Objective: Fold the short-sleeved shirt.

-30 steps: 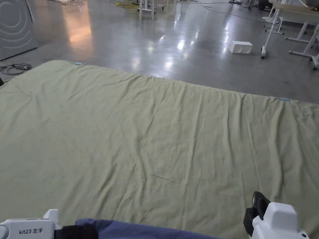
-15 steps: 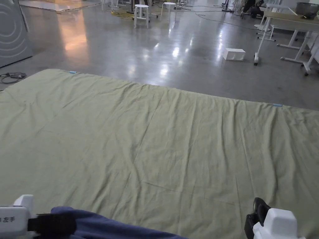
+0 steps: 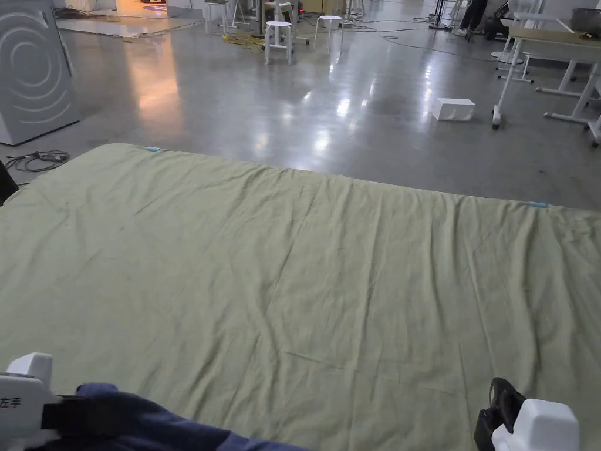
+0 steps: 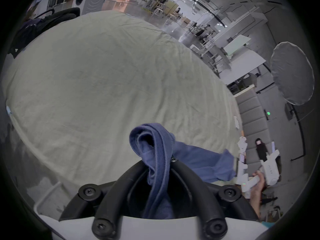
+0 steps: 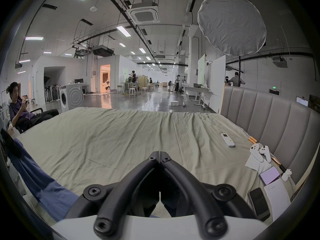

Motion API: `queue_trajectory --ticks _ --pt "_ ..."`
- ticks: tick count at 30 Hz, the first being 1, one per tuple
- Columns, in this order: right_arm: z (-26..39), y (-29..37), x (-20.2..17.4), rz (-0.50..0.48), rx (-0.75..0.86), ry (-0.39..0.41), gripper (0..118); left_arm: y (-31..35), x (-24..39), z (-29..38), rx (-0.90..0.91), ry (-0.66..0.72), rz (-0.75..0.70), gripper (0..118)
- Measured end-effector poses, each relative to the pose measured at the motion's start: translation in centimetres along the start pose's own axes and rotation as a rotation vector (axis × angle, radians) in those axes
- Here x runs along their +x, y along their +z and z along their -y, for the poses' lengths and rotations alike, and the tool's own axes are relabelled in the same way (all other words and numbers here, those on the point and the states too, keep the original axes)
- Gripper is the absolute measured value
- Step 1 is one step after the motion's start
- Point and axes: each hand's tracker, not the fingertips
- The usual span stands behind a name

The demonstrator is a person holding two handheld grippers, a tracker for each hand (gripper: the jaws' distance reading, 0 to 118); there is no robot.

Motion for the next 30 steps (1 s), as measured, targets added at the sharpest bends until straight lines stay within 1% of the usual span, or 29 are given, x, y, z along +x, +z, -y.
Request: queue_trajectory --ticks 3,6,9,10,13,16,20,22,27,28,30 --pt "0.1 0.4 -0.1 -0.005 0.006 -0.006 0 -0.4 2.8 0.7 -0.024 0.027 0.138 10" --pt "0.3 0.6 -0.2 -0.012 0.0 -0.008 0 -1.7 5.5 1.5 -0.04 -0.002 0.147 10" --pt "0.5 0.9 0.0 -0.015 -0.006 -0.02 0 -4.1 7.9 2.6 -0.079 0.021 0.189 10" --pt "0.6 1.0 0.1 -0.014 -0.006 -0.023 0 -5.1 8.4 2.9 -0.072 0.008 0.16 10" --pt "0.7 1.3 0.4 -0.006 -0.008 -0.029 0 -9.0 9.8 3.9 -0.1 0.032 0.117 10" --pt "0.9 1.4 0.8 0.007 -0.017 -0.043 0 -12.8 11.4 5.1 -0.175 0.003 0.099 10" --pt "1.1 1.7 1.5 0.02 -0.021 -0.053 0 -17.2 13.0 7.0 -0.244 0.028 0.053 10" --pt "1.2 1.7 1.8 0.026 -0.023 -0.052 0 -18.6 13.6 7.8 -0.254 0.045 0.036 10" --pt "1.3 1.8 2.1 0.036 -0.046 -0.066 0 -20.8 14.9 9.3 -0.256 -0.007 -0.069 11" --pt "1.3 1.9 2.2 0.038 -0.047 -0.075 0 -21.2 15.1 9.4 -0.263 -0.012 -0.072 12" --pt "1.3 1.9 2.2 0.036 -0.053 -0.08 0 -21.2 15.2 9.5 -0.259 -0.004 -0.069 19"
